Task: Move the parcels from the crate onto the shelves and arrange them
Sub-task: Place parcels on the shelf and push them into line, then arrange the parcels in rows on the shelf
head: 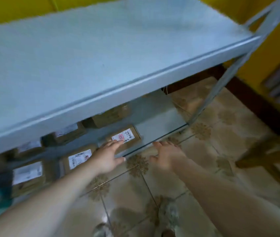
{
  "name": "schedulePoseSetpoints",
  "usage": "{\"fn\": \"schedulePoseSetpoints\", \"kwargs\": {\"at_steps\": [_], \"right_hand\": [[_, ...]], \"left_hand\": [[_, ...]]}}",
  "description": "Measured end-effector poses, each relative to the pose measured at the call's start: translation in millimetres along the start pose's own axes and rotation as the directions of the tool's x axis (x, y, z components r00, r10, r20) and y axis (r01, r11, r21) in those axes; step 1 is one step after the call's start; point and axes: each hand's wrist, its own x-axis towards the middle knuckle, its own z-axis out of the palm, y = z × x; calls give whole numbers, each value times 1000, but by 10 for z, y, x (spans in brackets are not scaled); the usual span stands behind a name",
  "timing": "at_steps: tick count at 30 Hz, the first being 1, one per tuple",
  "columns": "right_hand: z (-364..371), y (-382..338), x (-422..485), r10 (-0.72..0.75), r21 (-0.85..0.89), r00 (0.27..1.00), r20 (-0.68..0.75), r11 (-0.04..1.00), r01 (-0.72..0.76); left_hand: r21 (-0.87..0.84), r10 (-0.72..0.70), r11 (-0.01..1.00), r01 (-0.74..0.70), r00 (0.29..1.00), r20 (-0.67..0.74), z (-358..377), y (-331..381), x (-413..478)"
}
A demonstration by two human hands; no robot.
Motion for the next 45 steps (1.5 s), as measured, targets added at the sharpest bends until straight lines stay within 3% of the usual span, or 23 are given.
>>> {"fn": "schedulePoseSetpoints", "kwargs": {"at_steps": [5,9,14,20,25,31,38,45], "right_hand": [[-684,-506,-1160,-49,12,999,-15,999,49],[-1097,-945,-1730,-221,-79,973,-68,973,216],[-1510,-1741,-2401,-424,-263,905,-49,879,397],[-1737,-2964,-3118,-653,-398,753,-76,713,578],[-1420,-4365,-3727,-798,-508,602,-9,522,685],[-642,-6117,-4494,-891,-509,449,65,357,783],[61,-7604,-5030,-931,-470,327,161,219,855],[449,-8945,-4878,-943,-471,233,238,97,877]], "left_hand": [[-54,-67,996,65,997,-38,-673,336,-1400],[-102,-178,981,163,970,-163,-1169,497,-2388],[-167,-322,946,279,874,-364,-1618,498,-3609],[-255,-468,883,393,730,-498,-1895,84,-5046],[-375,-606,795,478,579,-546,-1783,-591,-6407],[-512,-754,645,567,366,-545,-1460,-1459,-7933],[-598,-835,523,608,225,-502,-1185,-2383,-9111],[-700,-880,437,565,109,-462,-1249,-3492,-9467]]}}
